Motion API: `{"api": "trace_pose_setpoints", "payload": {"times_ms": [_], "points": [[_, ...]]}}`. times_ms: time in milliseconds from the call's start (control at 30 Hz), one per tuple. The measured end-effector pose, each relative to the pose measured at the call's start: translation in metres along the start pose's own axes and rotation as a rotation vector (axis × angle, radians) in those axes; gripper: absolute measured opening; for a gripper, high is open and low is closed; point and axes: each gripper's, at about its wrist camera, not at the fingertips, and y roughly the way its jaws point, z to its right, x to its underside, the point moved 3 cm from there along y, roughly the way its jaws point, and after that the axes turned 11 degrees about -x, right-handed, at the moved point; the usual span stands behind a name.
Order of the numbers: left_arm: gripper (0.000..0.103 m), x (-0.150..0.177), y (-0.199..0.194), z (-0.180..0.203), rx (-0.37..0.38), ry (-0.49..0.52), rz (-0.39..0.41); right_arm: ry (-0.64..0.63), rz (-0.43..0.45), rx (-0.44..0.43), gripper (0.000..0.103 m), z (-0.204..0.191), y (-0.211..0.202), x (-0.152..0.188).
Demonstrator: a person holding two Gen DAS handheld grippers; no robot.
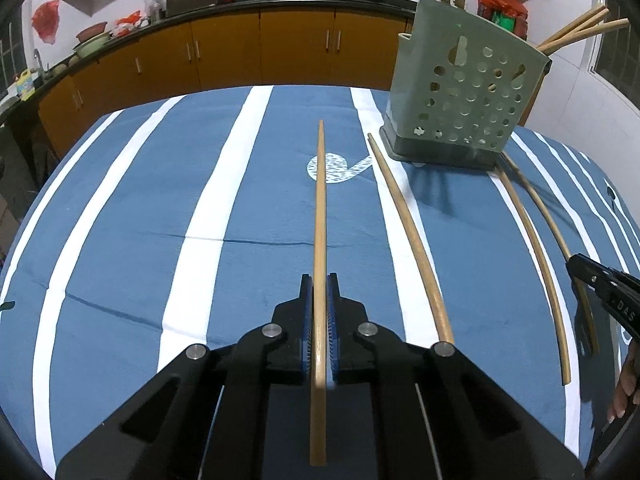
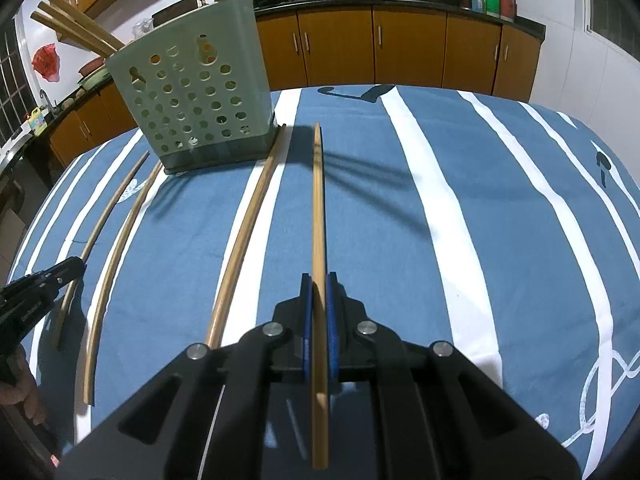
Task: Organize utensils
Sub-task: 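Hold the grasped chopstick on the cloth with the left tool while the right tool holds its own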
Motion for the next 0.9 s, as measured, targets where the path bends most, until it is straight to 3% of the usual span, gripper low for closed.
{"api": "trace_pose_setpoints", "payload": {"times_ms": [900], "points": [[0.008, -0.0009, 0.0012, 0.0017, 0.006, -0.011, -0.001, -0.028, 0.012, 0.032, 0.009, -0.0001, 0.0014, -0.0009]]}}
